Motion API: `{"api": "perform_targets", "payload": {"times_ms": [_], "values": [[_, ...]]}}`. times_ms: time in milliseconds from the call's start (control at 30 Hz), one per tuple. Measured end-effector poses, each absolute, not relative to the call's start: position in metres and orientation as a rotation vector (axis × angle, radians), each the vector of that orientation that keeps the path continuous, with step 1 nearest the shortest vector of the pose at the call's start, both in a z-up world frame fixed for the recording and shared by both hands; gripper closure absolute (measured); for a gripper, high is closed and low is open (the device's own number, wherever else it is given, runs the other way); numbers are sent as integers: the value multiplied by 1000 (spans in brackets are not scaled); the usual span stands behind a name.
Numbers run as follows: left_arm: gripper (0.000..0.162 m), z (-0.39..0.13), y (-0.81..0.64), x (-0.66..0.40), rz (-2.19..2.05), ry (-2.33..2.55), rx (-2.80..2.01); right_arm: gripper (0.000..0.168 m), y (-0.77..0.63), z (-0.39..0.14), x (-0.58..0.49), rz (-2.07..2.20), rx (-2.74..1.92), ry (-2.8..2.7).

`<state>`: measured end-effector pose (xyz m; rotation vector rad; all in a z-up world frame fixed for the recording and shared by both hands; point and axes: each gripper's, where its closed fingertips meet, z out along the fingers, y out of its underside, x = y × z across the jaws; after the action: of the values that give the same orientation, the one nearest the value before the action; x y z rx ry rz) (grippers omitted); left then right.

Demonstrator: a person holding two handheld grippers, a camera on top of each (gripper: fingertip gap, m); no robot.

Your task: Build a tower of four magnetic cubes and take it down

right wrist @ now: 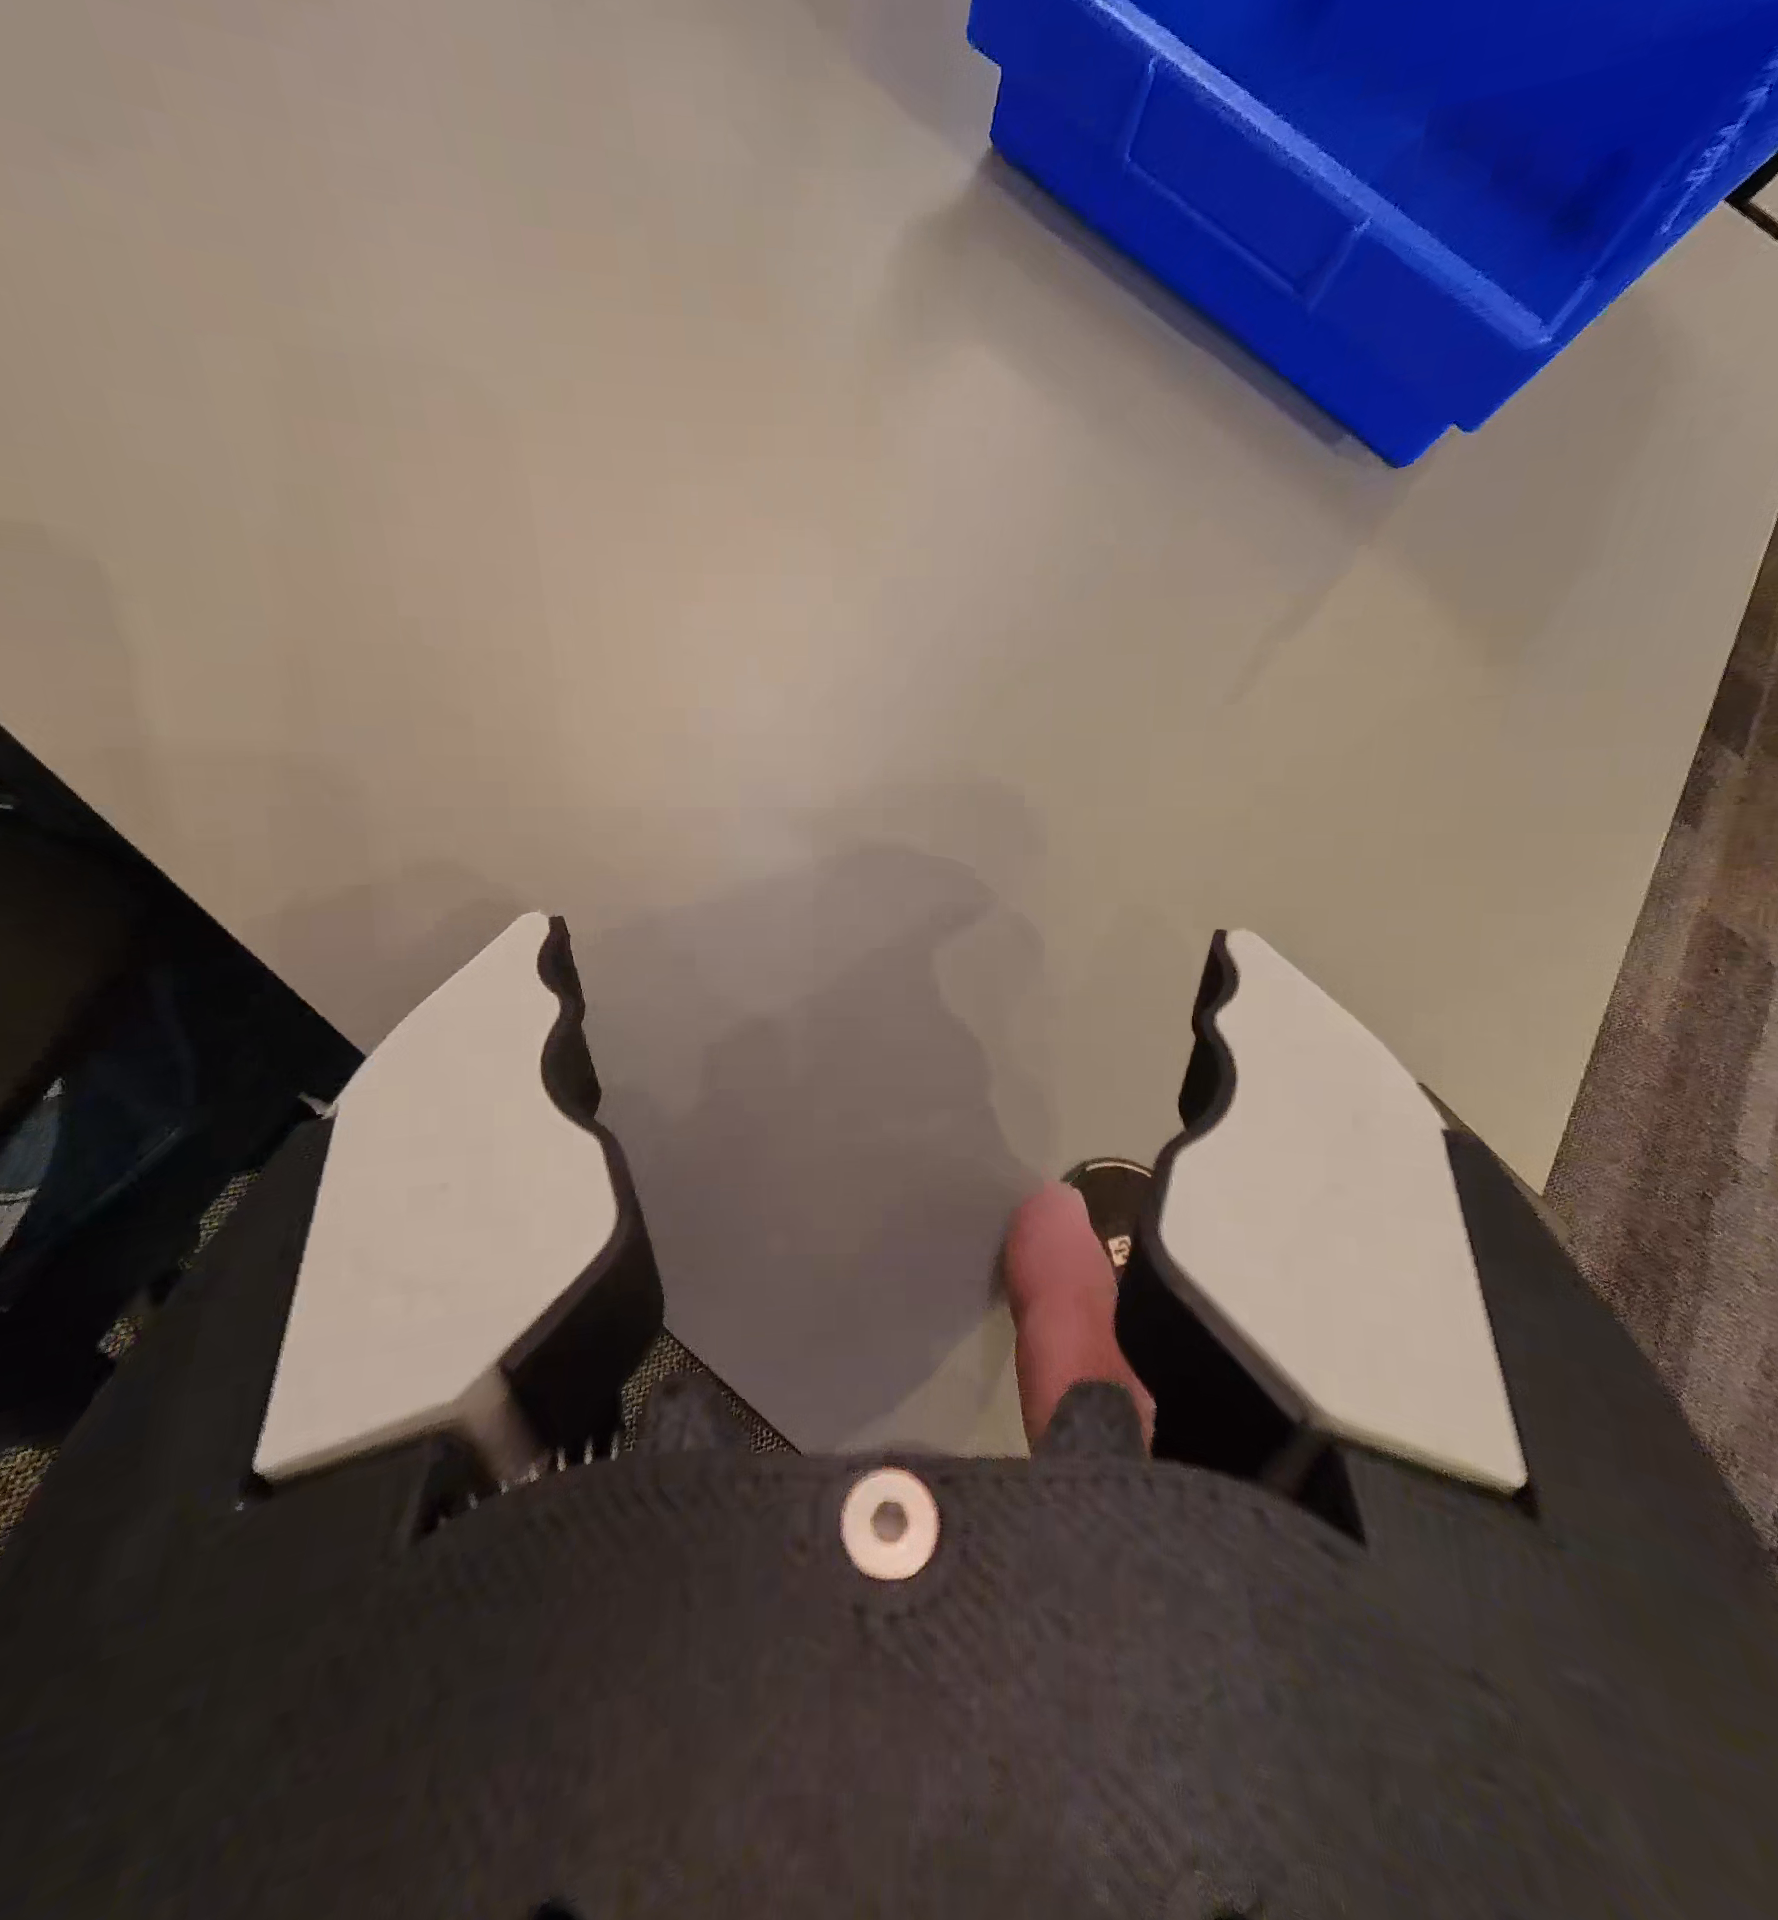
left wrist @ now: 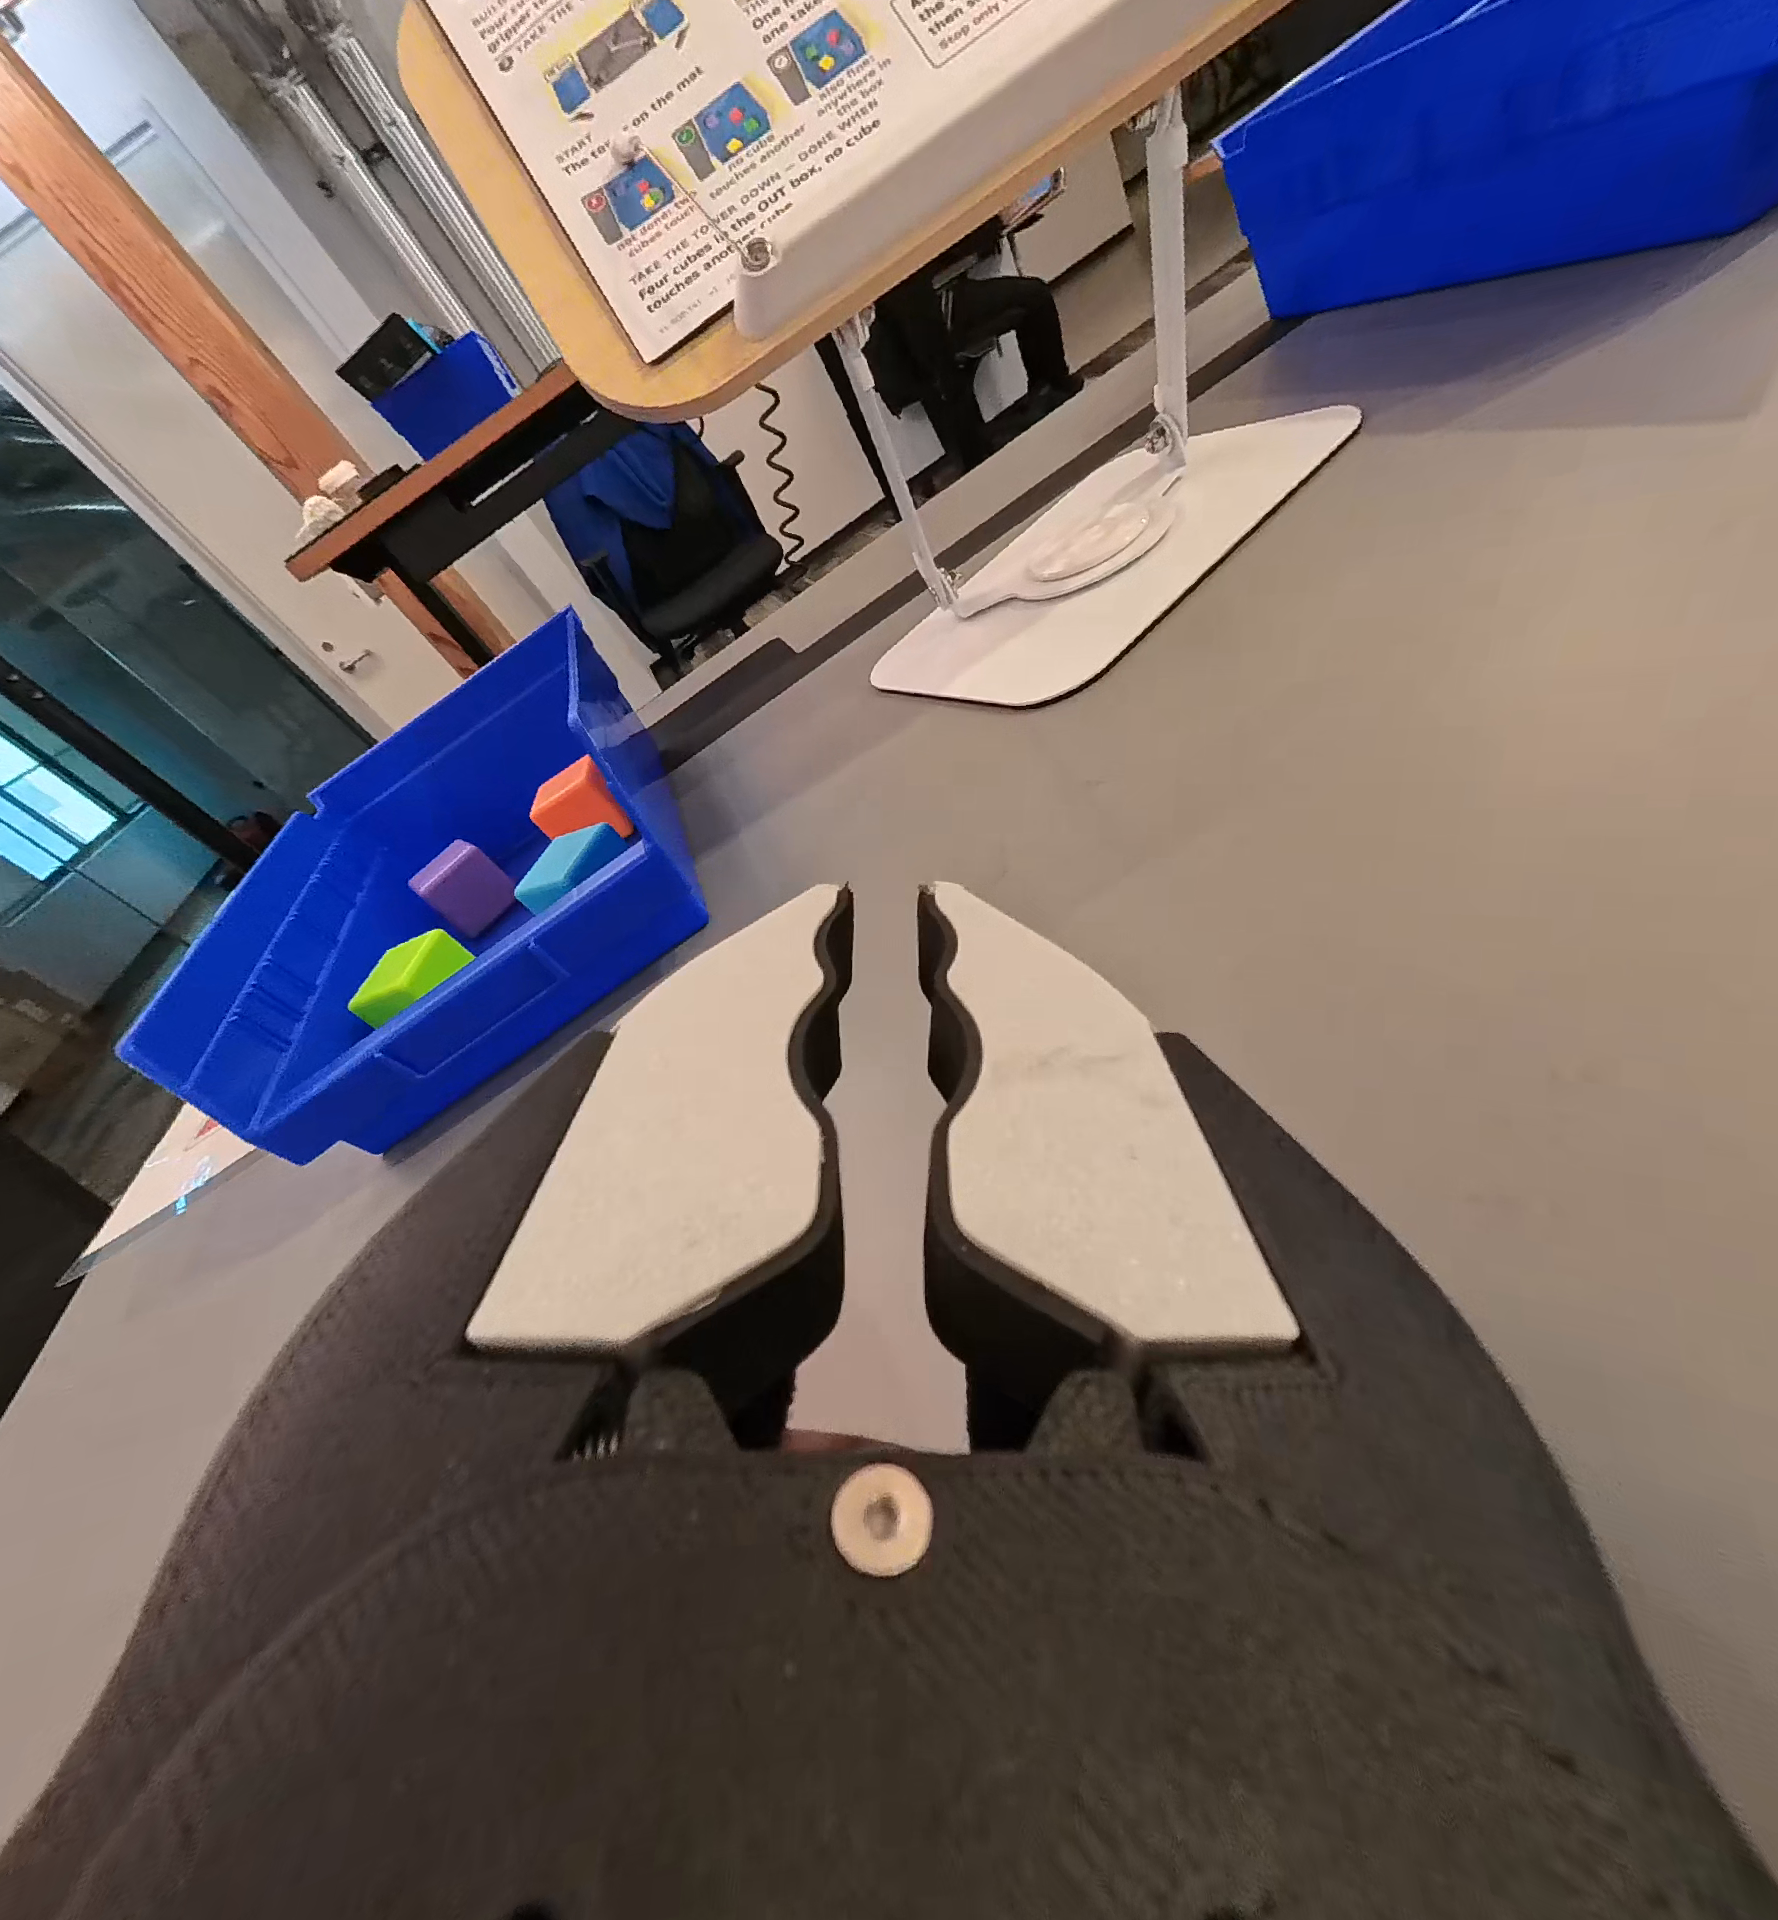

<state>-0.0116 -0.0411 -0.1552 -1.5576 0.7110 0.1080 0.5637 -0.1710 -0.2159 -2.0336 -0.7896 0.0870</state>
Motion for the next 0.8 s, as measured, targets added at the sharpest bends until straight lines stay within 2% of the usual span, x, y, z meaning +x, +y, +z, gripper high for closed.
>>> {"api": "perform_targets", "payload": {"times_ms": [267,400,800], "values": [[151,-157,-39,-12,141,718,-1563,63,-170,-226,572,-5,-2105,-814],[151,-157,-39,-13,147,717,-1562,54,-167,-230,576,27,-2210,-794],[151,-152,-42,-11,145,731,-1545,56,-166,-229,577,66,-2290,-785]]}}
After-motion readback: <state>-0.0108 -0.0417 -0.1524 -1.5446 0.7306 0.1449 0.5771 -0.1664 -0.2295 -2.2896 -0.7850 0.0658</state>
